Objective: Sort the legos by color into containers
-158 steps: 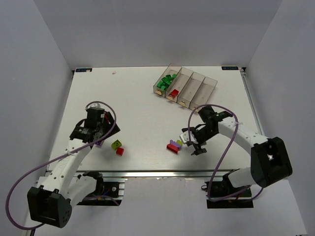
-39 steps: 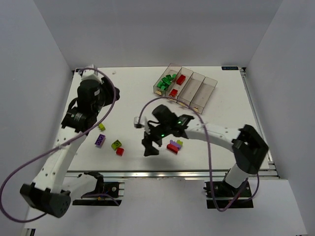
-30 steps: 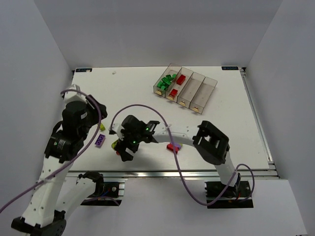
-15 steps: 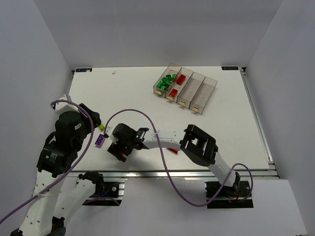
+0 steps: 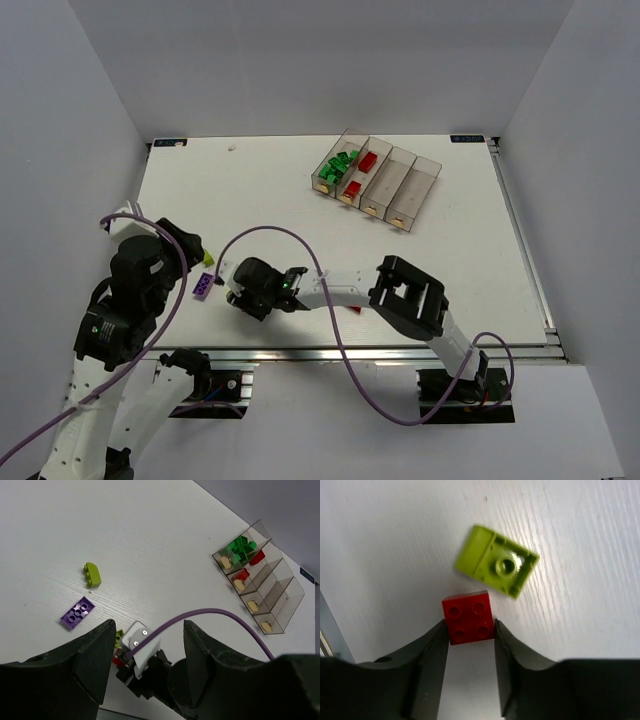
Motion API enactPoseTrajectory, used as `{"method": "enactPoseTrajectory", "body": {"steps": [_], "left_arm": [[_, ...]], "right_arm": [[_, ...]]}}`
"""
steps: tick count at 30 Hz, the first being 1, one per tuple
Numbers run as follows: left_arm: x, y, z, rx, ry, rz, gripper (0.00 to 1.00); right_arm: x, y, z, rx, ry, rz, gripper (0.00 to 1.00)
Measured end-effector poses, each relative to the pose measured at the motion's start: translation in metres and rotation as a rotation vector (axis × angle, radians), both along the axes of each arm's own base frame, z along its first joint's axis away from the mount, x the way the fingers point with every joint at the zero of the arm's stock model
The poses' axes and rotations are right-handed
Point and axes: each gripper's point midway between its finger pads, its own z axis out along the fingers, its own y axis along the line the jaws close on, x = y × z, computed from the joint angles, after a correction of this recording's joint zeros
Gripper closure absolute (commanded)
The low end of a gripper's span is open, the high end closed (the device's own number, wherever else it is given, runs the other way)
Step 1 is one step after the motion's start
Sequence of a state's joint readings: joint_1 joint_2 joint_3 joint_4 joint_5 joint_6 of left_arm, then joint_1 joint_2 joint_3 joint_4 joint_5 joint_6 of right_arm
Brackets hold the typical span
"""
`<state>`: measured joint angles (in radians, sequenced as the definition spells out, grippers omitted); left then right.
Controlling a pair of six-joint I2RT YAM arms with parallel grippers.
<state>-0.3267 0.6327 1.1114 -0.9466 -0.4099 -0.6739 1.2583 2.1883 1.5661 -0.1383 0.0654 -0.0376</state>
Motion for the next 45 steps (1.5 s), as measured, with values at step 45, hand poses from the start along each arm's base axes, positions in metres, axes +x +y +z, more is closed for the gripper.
{"method": "enactPoseTrajectory", "body": {"steps": [45], "left_arm": [[0.046,-0.067,-0.142,-0.23,0.209,-0.123,0.3]], "right_arm": [[0.404,-0.286,0.094,0.168,-0.126,-0.55,0.92]]}}
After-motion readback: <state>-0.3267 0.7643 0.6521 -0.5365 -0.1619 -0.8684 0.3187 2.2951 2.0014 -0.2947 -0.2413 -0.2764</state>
